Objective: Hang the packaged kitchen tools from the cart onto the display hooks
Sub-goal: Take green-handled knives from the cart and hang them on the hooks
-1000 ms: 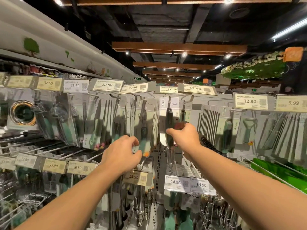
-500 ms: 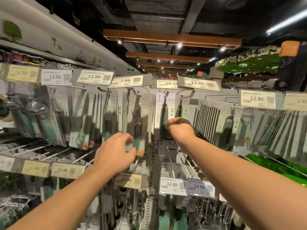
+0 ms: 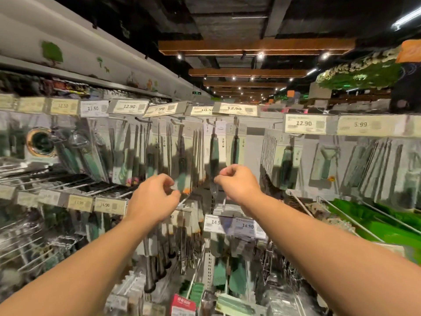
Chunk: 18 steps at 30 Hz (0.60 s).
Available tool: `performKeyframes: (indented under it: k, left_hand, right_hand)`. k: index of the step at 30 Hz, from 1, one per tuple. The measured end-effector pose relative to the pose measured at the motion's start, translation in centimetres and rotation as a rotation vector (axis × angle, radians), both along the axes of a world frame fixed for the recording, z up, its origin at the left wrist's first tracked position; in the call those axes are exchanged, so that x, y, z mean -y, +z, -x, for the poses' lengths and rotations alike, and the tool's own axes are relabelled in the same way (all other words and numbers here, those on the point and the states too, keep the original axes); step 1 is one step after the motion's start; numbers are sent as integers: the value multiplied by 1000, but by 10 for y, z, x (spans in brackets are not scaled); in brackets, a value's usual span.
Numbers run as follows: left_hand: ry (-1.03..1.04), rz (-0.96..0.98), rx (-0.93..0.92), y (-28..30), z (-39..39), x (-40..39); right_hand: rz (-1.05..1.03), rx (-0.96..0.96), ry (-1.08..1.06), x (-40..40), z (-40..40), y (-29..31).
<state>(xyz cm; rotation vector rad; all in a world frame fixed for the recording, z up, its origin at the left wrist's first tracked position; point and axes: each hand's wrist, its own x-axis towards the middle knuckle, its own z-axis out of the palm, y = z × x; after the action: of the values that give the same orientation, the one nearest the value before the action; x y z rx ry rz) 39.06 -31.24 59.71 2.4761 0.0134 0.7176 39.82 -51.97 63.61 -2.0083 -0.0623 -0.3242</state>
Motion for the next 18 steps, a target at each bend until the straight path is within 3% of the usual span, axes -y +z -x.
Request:
performKeyframes:
  k: [8, 18]
  left_hand:
    - [184, -14, -99, -16, 114, -1]
    - [538, 51, -313, -123, 347, -92]
  right_hand:
    - [98, -18, 240, -14, 78, -28]
    - [243, -166, 714, -148, 217, -137]
